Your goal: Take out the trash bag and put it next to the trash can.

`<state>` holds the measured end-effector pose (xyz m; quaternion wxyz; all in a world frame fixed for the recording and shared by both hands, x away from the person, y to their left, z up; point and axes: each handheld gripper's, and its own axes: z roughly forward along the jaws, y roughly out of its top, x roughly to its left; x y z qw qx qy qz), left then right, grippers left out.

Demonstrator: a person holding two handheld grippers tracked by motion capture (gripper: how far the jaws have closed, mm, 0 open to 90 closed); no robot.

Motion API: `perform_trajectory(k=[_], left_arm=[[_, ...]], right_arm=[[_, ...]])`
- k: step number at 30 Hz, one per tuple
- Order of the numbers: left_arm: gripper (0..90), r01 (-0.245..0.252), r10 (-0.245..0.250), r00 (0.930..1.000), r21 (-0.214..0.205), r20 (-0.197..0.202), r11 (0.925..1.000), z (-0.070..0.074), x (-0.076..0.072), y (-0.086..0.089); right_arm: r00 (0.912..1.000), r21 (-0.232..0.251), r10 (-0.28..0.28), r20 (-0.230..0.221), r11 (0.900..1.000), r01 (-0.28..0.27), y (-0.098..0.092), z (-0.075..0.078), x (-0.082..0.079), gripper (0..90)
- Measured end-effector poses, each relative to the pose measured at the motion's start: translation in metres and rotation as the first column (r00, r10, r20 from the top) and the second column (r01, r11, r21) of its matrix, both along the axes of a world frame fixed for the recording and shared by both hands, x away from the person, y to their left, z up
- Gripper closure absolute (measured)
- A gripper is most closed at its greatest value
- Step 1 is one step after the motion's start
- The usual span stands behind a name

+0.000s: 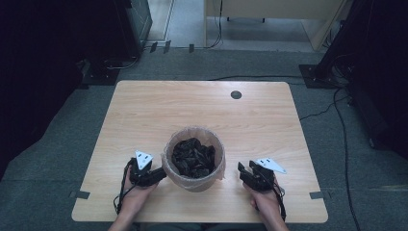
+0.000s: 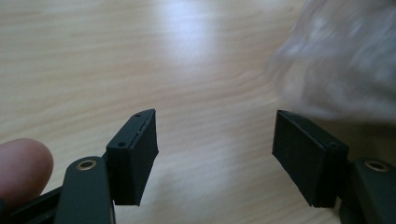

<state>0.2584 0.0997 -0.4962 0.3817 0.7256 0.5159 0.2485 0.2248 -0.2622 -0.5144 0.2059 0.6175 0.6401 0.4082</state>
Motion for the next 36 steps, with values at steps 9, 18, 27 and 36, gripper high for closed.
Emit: perform_trajectory(k=[9, 18, 27, 36], left_arm=[[39.7, 0.037, -0.037, 0.9969, -0.005, 0.069, 0.9993, 0.005, 0.001, -0.018], [86.8, 0.114, -0.103, 0.9850, -0.074, 0.138, 0.9907, 0.022, -0.007, -0.023], [90.0, 0.131, -0.107, 0.9806, -0.144, 0.164, 0.9810, 0.044, -0.015, -0.020], [90.0, 0.105, -0.069, 0.9704, -0.148, 0.231, 0.9834, 0.064, -0.025, -0.015]], right_arm=[[0.9993, -0.004, 0.015, -0.034, 0.9999, -0.015, 0.006, -0.005, -0.022, 46.7], [0.9987, -0.032, 0.028, -0.042, 0.9990, -0.030, 0.026, -0.008, -0.045, 39.8], [0.9964, -0.126, 0.083, -0.013, 0.9884, -0.084, 0.066, -0.006, -0.049, 27.9], [0.9964, -0.175, 0.049, 0.068, 0.9839, -0.037, 0.069, 0.005, -0.027, 58.8]])
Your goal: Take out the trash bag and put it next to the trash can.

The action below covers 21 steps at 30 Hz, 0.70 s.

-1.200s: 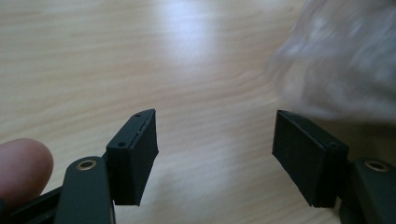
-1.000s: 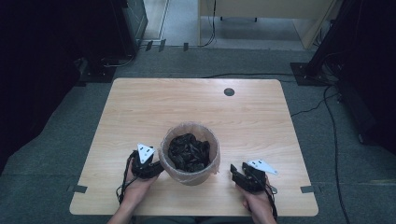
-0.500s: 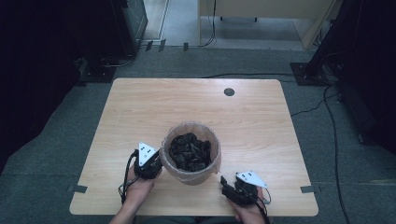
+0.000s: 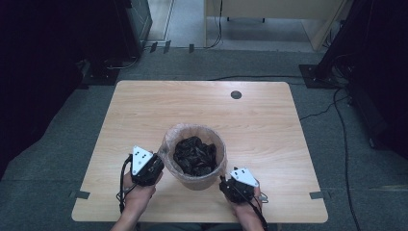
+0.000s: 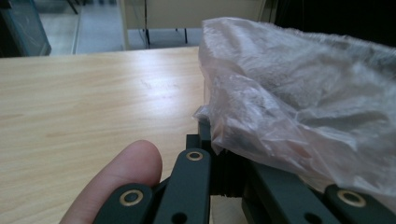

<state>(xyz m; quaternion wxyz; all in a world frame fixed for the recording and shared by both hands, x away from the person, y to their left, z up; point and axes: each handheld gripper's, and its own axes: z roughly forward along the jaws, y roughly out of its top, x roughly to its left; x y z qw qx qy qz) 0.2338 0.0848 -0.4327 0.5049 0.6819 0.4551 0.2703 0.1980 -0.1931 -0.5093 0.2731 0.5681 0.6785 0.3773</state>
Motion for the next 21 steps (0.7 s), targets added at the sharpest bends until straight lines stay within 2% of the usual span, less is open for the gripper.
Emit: perform_trajectory(k=[1, 2, 3, 4, 5, 7, 8, 9, 10, 11, 12, 15, 18, 19, 20, 21], left_arm=[[90.0, 0.000, 0.000, 1.0000, 0.000, 0.000, 1.0000, 0.000, 0.000, 0.000], [90.0, -0.001, 0.001, 1.0000, 0.002, 0.009, 1.0000, 0.003, -0.001, 0.000], [90.0, 0.000, 0.000, 0.9999, 0.002, 0.016, 1.0000, 0.005, -0.002, -0.001], [90.0, 0.002, -0.002, 0.9997, 0.002, 0.024, 1.0000, 0.008, -0.004, -0.001], [90.0, 0.002, -0.003, 0.9995, 0.007, 0.032, 1.0000, 0.011, -0.005, -0.001], [90.0, 0.008, -0.008, 0.9989, 0.009, 0.046, 0.9999, 0.018, -0.008, -0.002], [90.0, 0.008, -0.009, 0.9985, 0.007, 0.054, 0.9999, 0.021, -0.009, -0.003], [90.0, 0.022, -0.022, 0.9973, 0.008, 0.070, 0.9997, 0.028, -0.013, -0.003], [90.0, 0.022, -0.022, 0.9973, 0.008, 0.070, 0.9997, 0.028, -0.013, -0.003], [90.0, 0.027, -0.028, 0.9968, 0.006, 0.075, 0.9996, 0.031, -0.015, -0.003], [90.0, 0.041, -0.041, 0.9952, 0.003, 0.089, 0.9992, 0.037, -0.017, -0.005], [90.0, 0.061, -0.060, 0.9934, -0.001, 0.097, 0.9981, 0.043, -0.019, -0.008], [90.0, 0.091, -0.089, 0.9907, -0.007, 0.103, 0.9959, 0.049, -0.020, -0.014], [90.0, 0.101, -0.099, 0.9899, -0.008, 0.101, 0.9949, 0.051, -0.020, -0.016], [90.0, 0.109, -0.107, 0.9891, -0.012, 0.101, 0.9940, 0.052, -0.020, -0.018], [90.0, 0.117, -0.116, 0.9880, -0.009, 0.103, 0.9931, 0.054, -0.020, -0.021]], right_arm=[[0.9997, 0.006, 0.016, 0.021, 0.9999, -0.016, -0.001, 0.003, 0.001, 67.8], [0.9997, 0.006, 0.016, 0.021, 0.9999, -0.016, -0.001, 0.003, 0.001, 67.8], [0.9975, 0.002, 0.035, 0.061, 0.9994, -0.035, -0.003, 0.010, 0.001, 80.9], [0.9958, -0.005, 0.043, 0.081, 0.9991, -0.043, -0.004, 0.014, 0.001, 85.1], [0.9958, -0.005, 0.043, 0.081, 0.9991, -0.043, -0.004, 0.014, 0.001, 85.1], [0.9926, 0.000, 0.046, 0.112, 0.9989, -0.046, -0.006, 0.023, 0.002, 90.0], [0.9910, 0.002, 0.045, 0.126, 0.9989, -0.046, -0.007, 0.028, 0.003, 90.0], [0.9856, -0.003, 0.048, 0.162, 0.9989, -0.048, -0.010, 0.039, 0.003, 90.0], [0.9856, -0.003, 0.048, 0.162, 0.9989, -0.048, -0.010, 0.039, 0.003, 90.0], [0.9791, -0.014, 0.050, 0.197, 0.9988, -0.048, -0.011, 0.050, 0.003, 90.0], [0.9756, -0.018, 0.052, 0.213, 0.9986, -0.049, -0.012, 0.055, 0.003, 90.0], [0.9687, -0.023, 0.060, 0.241, 0.9982, -0.056, -0.012, 0.066, 0.004, 90.0], [0.9558, -0.034, 0.075, 0.284, 0.9971, -0.068, -0.011, 0.086, 0.008, 90.0], [0.9473, -0.038, 0.094, 0.307, 0.9956, -0.086, -0.009, 0.099, 0.011, 90.0], [0.9473, -0.038, 0.094, 0.307, 0.9956, -0.086, -0.009, 0.099, 0.011, 90.0], [0.9428, -0.040, 0.102, 0.317, 0.9947, -0.095, -0.007, 0.106, 0.012, 90.0]])
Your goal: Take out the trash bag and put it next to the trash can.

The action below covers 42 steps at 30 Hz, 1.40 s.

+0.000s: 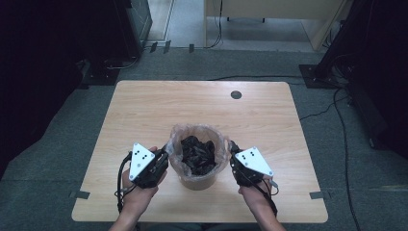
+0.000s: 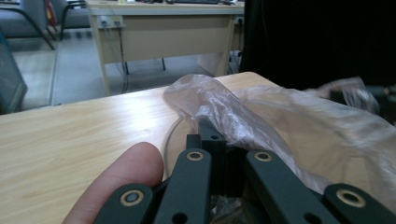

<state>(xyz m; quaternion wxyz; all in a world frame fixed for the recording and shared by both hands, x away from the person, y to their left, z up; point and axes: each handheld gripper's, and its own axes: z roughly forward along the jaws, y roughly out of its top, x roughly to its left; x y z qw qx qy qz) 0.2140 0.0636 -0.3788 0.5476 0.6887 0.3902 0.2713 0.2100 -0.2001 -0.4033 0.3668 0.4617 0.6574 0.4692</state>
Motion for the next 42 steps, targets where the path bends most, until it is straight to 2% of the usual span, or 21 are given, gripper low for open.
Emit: perform_trajectory(k=[3, 4, 5, 8, 11, 13, 14, 15, 17, 18, 20, 21, 23, 25, 27, 31, 33, 36, 39, 42], left_arm=[[90.0, 0.036, -0.036, 0.9994, -0.010, 0.004, 0.9993, 0.007, 0.001, -0.010], [90.0, 0.052, -0.052, 0.9986, -0.009, 0.007, 0.9986, 0.011, 0.001, -0.014], [90.0, 0.068, -0.067, 0.9976, -0.008, 0.016, 0.9977, 0.016, 0.000, -0.018], [90.0, 0.105, -0.105, 0.9913, 0.008, 0.079, 0.9945, 0.032, -0.006, -0.029], [90.0, 0.126, -0.128, 0.9873, 0.022, 0.094, 0.9917, 0.038, -0.009, -0.034], [90.0, 0.127, -0.129, 0.9897, 0.034, 0.063, 0.9913, 0.032, -0.005, -0.034], [90.0, 0.129, -0.131, 0.9905, 0.035, 0.041, 0.9910, 0.026, -0.003, -0.034], [88.8, 0.130, -0.131, 0.9912, 0.038, 0.021, 0.9908, 0.021, -0.001, -0.033], [87.6, 0.129, -0.129, 0.9917, 0.039, -0.003, 0.9909, 0.012, 0.002, -0.032], [87.6, 0.131, -0.131, 0.9913, 0.040, -0.008, 0.9905, 0.009, 0.002, -0.032], [86.5, 0.129, -0.129, 0.9916, 0.044, -0.006, 0.9906, 0.007, 0.003, -0.032], [85.5, 0.127, -0.127, 0.9919, 0.044, -0.003, 0.9909, 0.007, 0.003, -0.032], [85.1, 0.120, -0.120, 0.9927, 0.043, -0.001, 0.9918, 0.007, 0.005, -0.032], [84.0, 0.119, -0.118, 0.9929, 0.047, -0.006, 0.9918, 0.006, 0.008, -0.034], [83.8, 0.115, -0.114, 0.9933, 0.048, -0.014, 0.9922, 0.005, 0.010, -0.035], [82.9, 0.109, -0.107, 0.9939, 0.052, -0.023, 0.9927, 0.004, 0.014, -0.040], [82.7, 0.102, -0.100, 0.9946, 0.052, -0.028, 0.9935, 0.004, 0.016, -0.041], [82.9, 0.090, -0.088, 0.9956, 0.053, -0.032, 0.9946, 0.005, 0.019, -0.040], [82.8, 0.079, -0.078, 0.9964, 0.046, -0.033, 0.9958, 0.006, 0.020, -0.039], [82.3, 0.079, -0.078, 0.9964, 0.049, -0.034, 0.9957, 0.007, 0.021, -0.039]], right_arm=[[0.9989, 0.006, 0.038, 0.026, 0.9992, -0.038, 0.007, 0.020, 0.003, 90.0], [0.9966, 0.017, 0.071, 0.042, 0.9973, -0.072, 0.013, 0.034, 0.006, 90.0], [0.9966, 0.017, 0.071, 0.042, 0.9973, -0.072, 0.013, 0.034, 0.006, 90.0], [0.9909, 0.039, 0.108, 0.080, 0.9930, -0.111, 0.021, 0.058, 0.011, 90.0], [0.9844, 0.075, 0.124, 0.125, 0.9881, -0.134, 0.025, 0.080, 0.013, 90.0], [0.9846, 0.084, 0.126, 0.121, 0.9871, -0.137, 0.024, 0.081, 0.012, 89.8], [0.9848, 0.082, 0.130, 0.115, 0.9868, -0.140, 0.023, 0.079, 0.012, 84.7], [0.9882, 0.085, 0.128, 0.084, 0.9872, -0.135, 0.018, 0.070, 0.011, 72.5], [0.9919, 0.095, 0.119, 0.042, 0.9879, -0.123, 0.010, 0.057, 0.010, 69.7], [0.9919, 0.095, 0.119, 0.042, 0.9879, -0.123, 0.010, 0.057, 0.010, 69.7], [0.9926, 0.137, 0.121, 0.012, 0.9831, -0.121, -0.001, 0.046, 0.007, 69.7], [0.9931, 0.168, 0.116, -0.019, 0.9795, -0.111, -0.012, 0.036, 0.004, 67.2], [0.9921, 0.184, 0.121, -0.035, 0.9765, -0.112, -0.017, 0.032, 0.002, 65.9], [0.9886, 0.221, 0.140, -0.054, 0.9671, -0.125, -0.024, 0.025, -0.003, 63.1], [0.9813, 0.258, 0.182, -0.063, 0.9527, -0.160, -0.026, 0.022, -0.009, 58.9], [0.9579, 0.342, 0.277, -0.074, 0.9093, -0.237, -0.021, 0.022, -0.015, 43.7], [0.9439, 0.371, 0.321, -0.077, 0.8881, -0.272, -0.012, 0.024, -0.017, 37.4], [0.9431, 0.354, 0.323, -0.079, 0.8934, -0.277, -0.004, 0.023, -0.017, 33.5], [0.9407, 0.336, 0.320, -0.113, 0.9032, -0.267, 0.008, 0.019, -0.015, 26.5], [0.9327, 0.321, 0.329, -0.147, 0.9077, -0.270, 0.021, 0.016, -0.014, 23.7]])
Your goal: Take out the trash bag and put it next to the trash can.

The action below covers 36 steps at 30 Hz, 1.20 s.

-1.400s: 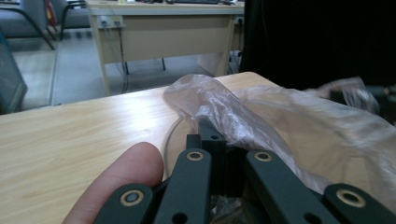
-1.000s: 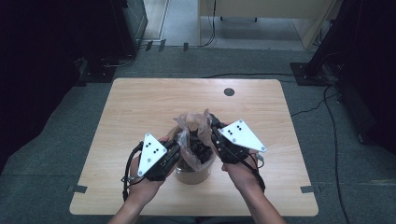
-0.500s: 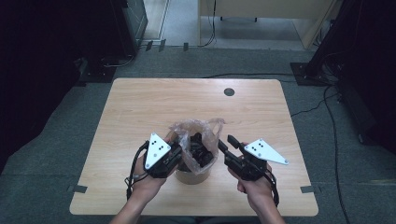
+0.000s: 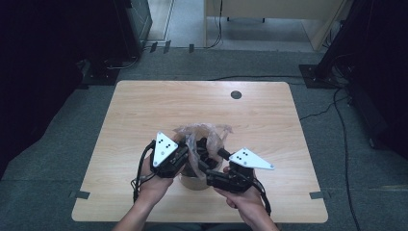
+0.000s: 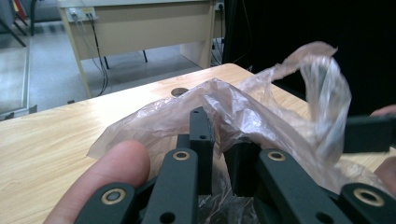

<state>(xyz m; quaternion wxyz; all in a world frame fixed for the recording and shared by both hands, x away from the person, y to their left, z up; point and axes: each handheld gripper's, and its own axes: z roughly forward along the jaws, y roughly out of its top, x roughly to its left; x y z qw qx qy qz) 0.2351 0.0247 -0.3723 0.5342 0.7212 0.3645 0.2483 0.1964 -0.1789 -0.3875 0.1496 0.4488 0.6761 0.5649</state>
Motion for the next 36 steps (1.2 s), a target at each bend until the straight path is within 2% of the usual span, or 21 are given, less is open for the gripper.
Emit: perform_trajectory(k=[3, 5, 6, 10, 11, 12, 13, 14, 15, 16, 20, 22, 24, 26, 28, 32, 34, 36], left_arm=[[82.1, 0.003, -0.003, 0.9999, 0.006, -0.010, 1.0000, -0.001, 0.001, 0.000], [81.8, 0.006, -0.006, 0.9999, 0.002, -0.011, 1.0000, -0.001, 0.001, 0.000], [81.5, 0.009, -0.009, 0.9999, 0.000, -0.008, 1.0000, -0.001, 0.001, 0.000], [77.2, 0.021, -0.022, 0.9997, -0.015, -0.007, 0.9997, 0.000, 0.000, 0.004], [74.0, 0.021, -0.021, 0.9998, -0.020, -0.007, 0.9996, 0.001, -0.001, 0.006], [67.1, 0.022, -0.022, 0.9997, -0.030, -0.008, 0.9993, 0.001, -0.001, 0.008], [67.1, 0.022, -0.022, 0.9997, -0.043, -0.011, 0.9988, 0.002, -0.002, 0.010], [59.1, 0.021, -0.022, 0.9997, -0.052, -0.010, 0.9984, 0.002, -0.003, 0.013], [59.1, 0.019, -0.020, 0.9997, -0.061, -0.011, 0.9980, 0.003, -0.004, 0.015], [54.1, 0.015, -0.016, 0.9998, -0.065, -0.012, 0.9978, 0.003, -0.005, 0.017], [40.5, 0.019, -0.020, 0.9997, -0.076, -0.012, 0.9969, 0.005, -0.009, 0.029], [36.4, 0.028, -0.028, 0.9995, -0.083, -0.009, 0.9961, 0.006, -0.010, 0.036], [29.1, 0.026, -0.029, 0.9992, -0.107, -0.026, 0.9939, 0.007, -0.009, 0.046], [27.8, 0.015, -0.019, 0.9993, -0.123, -0.031, 0.9923, 0.007, -0.008, 0.056], [23.7, 0.003, -0.008, 0.9991, -0.136, -0.041, 0.9908, 0.005, -0.007, 0.067], [19.9, -0.064, 0.055, 0.9962, -0.139, -0.067, 0.9883, -0.004, -0.004, 0.086], [19.4, -0.111, 0.101, 0.9914, -0.126, -0.083, 0.9858, -0.011, -0.001, 0.094], [19.3, -0.157, 0.149, 0.9843, -0.094, -0.096, 0.9831, -0.021, 0.002, 0.102]], right_arm=[[0.9998, -0.039, 0.008, -0.017, 0.9992, -0.009, 0.012, -0.001, 0.000, 23.2], [0.9996, -0.047, 0.017, -0.022, 0.9987, -0.018, 0.017, 0.000, 0.001, 23.4], [0.9996, -0.058, 0.015, -0.025, 0.9982, -0.016, 0.020, 0.000, 0.001, 26.1], [0.9999, -0.108, -0.007, -0.012, 0.9942, 0.006, 0.026, -0.002, 0.003, 55.7], [0.9998, -0.108, -0.009, -0.016, 0.9942, 0.007, 0.027, -0.003, 0.003, 61.6], [0.9997, -0.123, -0.024, -0.003, 0.9922, 0.024, 0.028, -0.004, 0.004, 73.0], [0.9997, -0.123, -0.024, -0.003, 0.9922, 0.024, 0.028, -0.004, 0.004, 73.0], [0.9993, -0.138, -0.035, 0.017, 0.9898, 0.037, 0.028, -0.005, 0.004, 84.9], [0.9993, -0.138, -0.035, 0.017, 0.9898, 0.037, 0.028, -0.005, 0.004, 84.9], [0.9989, -0.138, -0.040, 0.026, 0.9895, 0.043, 0.027, -0.005, 0.004, 88.9], [0.9968, -0.133, -0.049, 0.063, 0.9895, 0.057, 0.025, -0.003, 0.005, 90.0], [0.9951, -0.131, -0.059, 0.080, 0.9890, 0.069, 0.024, -0.002, 0.004, 90.0], [0.9910, -0.123, -0.071, 0.113, 0.9888, 0.085, 0.023, 0.002, 0.004, 90.0], [0.9896, -0.122, -0.076, 0.122, 0.9883, 0.091, 0.023, 0.003, 0.004, 90.0], [0.9851, -0.121, -0.085, 0.149, 0.9873, 0.104, 0.023, 0.007, 0.005, 90.0], [0.9774, -0.109, -0.100, 0.186, 0.9866, 0.121, 0.023, 0.014, 0.004, 90.0], [0.9743, -0.105, -0.104, 0.199, 0.9863, 0.127, 0.022, 0.018, 0.004, 90.0], [0.9715, -0.097, -0.110, 0.210, 0.9865, 0.132, 0.021, 0.021, 0.004, 90.0]])
